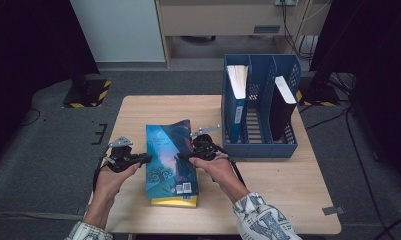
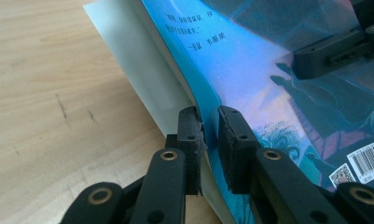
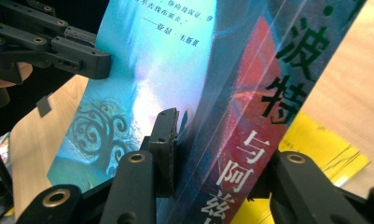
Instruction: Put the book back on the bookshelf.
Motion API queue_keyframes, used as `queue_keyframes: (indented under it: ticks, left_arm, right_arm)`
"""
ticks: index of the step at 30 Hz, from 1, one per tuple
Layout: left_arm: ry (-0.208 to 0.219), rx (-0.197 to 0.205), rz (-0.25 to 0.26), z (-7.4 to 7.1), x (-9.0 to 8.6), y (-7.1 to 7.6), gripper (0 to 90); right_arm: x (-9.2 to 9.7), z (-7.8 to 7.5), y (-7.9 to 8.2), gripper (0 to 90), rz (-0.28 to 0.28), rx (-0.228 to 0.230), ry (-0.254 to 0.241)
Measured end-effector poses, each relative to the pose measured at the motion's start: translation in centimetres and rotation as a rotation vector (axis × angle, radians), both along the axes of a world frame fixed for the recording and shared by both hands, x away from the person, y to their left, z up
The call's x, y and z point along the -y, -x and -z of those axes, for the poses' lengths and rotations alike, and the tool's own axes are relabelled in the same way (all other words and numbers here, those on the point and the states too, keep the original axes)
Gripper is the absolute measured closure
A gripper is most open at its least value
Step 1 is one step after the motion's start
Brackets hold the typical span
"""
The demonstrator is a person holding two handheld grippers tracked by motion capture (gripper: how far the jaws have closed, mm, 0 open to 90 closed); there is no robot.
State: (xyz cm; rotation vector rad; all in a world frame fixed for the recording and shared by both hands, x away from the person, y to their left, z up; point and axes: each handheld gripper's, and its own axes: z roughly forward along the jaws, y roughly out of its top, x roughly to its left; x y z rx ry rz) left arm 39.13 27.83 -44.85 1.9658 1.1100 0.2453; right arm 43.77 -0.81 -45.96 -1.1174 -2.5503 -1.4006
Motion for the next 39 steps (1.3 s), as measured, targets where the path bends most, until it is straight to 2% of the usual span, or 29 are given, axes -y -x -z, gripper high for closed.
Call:
queue_keyframes:
  ticks: [2,16,24,30,39]
  left_arm:
    - [0.006,0.001,-0.002,-0.2,-0.1,-0.3,79.5]
    - [-0.031,0.000,0.020,-1.5,-0.4,-2.3,81.9]
    - [-0.027,0.021,0.015,-2.2,-0.5,-2.9,83.1]
    - [-0.060,0.045,0.014,-2.8,-0.2,-3.4,83.2]
    - [-0.076,0.060,0.003,-3.5,0.0,-4.8,83.7]
  right_arm:
    - [-0.1,-0.3,-0.3,63.7,0.004,0.014,0.001]
    - [-0.6,-1.8,-1.5,65.9,0.022,0.063,0.013]
    - [-0.6,-2.6,-2.1,67.5,0.034,0.104,0.006]
    - [-0.6,-2.8,-2.5,68.0,0.044,0.130,0.004]
    - [-0.8,-3.4,-3.5,69.0,0.071,0.181,0.012]
